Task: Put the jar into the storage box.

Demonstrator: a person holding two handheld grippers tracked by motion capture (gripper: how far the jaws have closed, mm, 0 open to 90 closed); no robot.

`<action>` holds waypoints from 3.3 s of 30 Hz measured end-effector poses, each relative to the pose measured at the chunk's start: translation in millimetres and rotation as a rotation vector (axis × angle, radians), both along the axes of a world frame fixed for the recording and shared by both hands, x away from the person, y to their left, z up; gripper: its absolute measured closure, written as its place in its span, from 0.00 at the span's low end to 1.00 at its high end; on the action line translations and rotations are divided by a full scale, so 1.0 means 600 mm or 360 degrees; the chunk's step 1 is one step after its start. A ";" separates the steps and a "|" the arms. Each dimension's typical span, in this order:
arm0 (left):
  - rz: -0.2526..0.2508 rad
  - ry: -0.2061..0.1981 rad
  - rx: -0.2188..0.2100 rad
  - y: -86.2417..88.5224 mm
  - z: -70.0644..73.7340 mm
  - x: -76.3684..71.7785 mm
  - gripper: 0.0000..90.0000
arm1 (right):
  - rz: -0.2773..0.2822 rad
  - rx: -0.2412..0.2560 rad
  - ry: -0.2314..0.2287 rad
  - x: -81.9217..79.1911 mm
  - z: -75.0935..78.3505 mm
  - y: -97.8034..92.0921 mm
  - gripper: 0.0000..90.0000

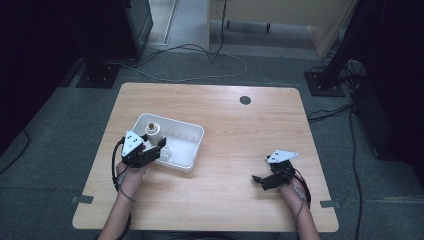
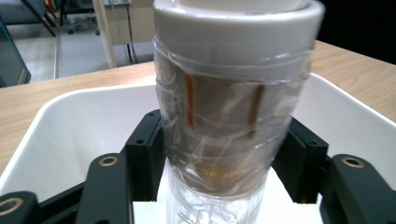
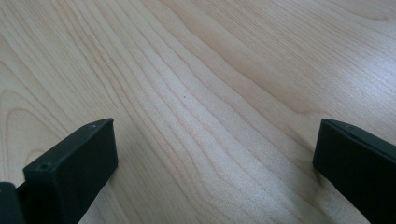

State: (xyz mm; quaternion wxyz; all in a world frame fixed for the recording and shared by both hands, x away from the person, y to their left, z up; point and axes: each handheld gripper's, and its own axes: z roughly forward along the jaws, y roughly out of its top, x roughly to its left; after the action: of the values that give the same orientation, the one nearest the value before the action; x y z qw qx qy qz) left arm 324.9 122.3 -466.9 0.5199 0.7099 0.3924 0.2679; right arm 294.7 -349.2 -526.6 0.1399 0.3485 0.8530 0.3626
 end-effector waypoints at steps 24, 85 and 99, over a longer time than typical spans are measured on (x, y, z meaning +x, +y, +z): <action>-0.0016 0.0122 0.0056 0.009 0.001 -0.001 0.30 | 0.0006 -0.0001 -0.0002 -0.001 0.000 -0.001 0.00; -0.0314 0.0308 0.0406 0.039 0.011 -0.062 0.23 | 0.0022 0.0000 -0.0001 0.002 0.000 -0.001 0.00; -0.0417 0.0443 0.0416 0.063 -0.001 -0.063 0.23 | 0.0022 0.0000 -0.0001 0.002 0.000 -0.001 0.00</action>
State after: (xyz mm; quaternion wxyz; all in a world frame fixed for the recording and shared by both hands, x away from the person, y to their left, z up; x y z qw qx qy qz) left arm 287.3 159.9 -467.7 0.3947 0.8461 0.3269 0.1462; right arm 295.6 -349.7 -526.6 0.1376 0.3424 0.8553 0.3637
